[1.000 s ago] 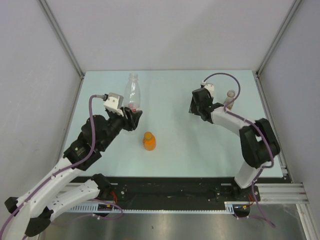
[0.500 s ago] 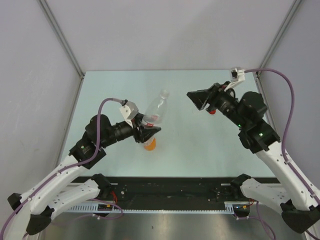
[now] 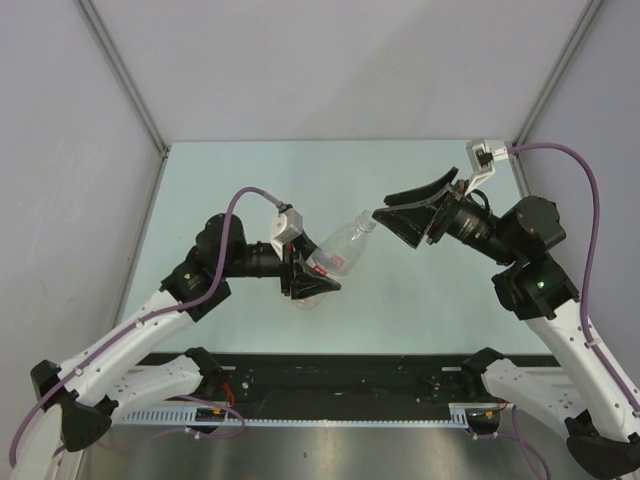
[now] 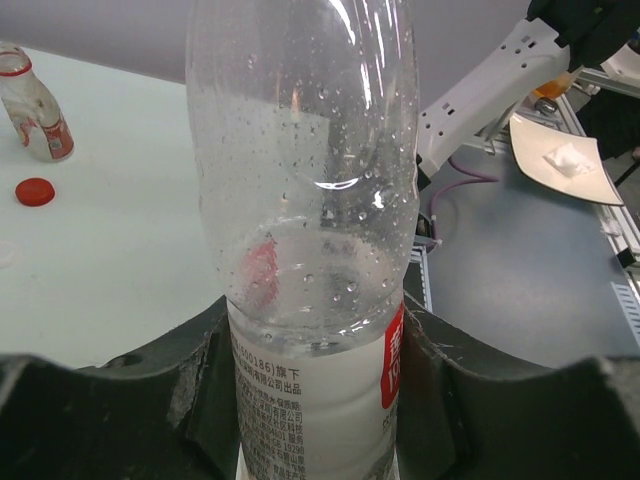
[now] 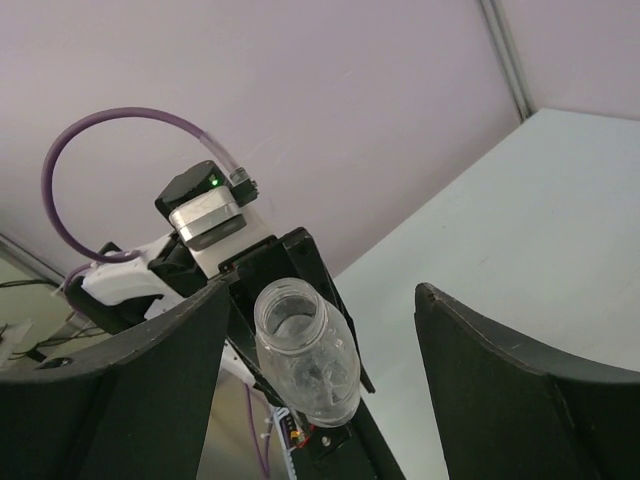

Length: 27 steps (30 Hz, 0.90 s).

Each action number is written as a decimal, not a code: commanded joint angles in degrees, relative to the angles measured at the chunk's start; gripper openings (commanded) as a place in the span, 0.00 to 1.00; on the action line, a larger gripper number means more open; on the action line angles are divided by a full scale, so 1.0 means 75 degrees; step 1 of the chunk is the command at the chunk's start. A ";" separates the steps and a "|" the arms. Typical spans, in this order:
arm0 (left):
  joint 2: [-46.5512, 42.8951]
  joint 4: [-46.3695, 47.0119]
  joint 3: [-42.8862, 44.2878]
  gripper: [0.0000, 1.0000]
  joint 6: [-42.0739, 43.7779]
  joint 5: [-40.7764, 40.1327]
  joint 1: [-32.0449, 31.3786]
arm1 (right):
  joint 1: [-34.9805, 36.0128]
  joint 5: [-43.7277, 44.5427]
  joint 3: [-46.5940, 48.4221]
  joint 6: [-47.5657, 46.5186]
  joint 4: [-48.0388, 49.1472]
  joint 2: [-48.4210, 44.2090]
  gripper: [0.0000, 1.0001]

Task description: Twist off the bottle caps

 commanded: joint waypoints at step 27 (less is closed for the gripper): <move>0.0042 -0.0085 0.0466 0.79 0.0153 -0.0464 -0.0123 | 0.1210 0.0618 0.0361 -0.0846 -0.0402 0.0402 0.03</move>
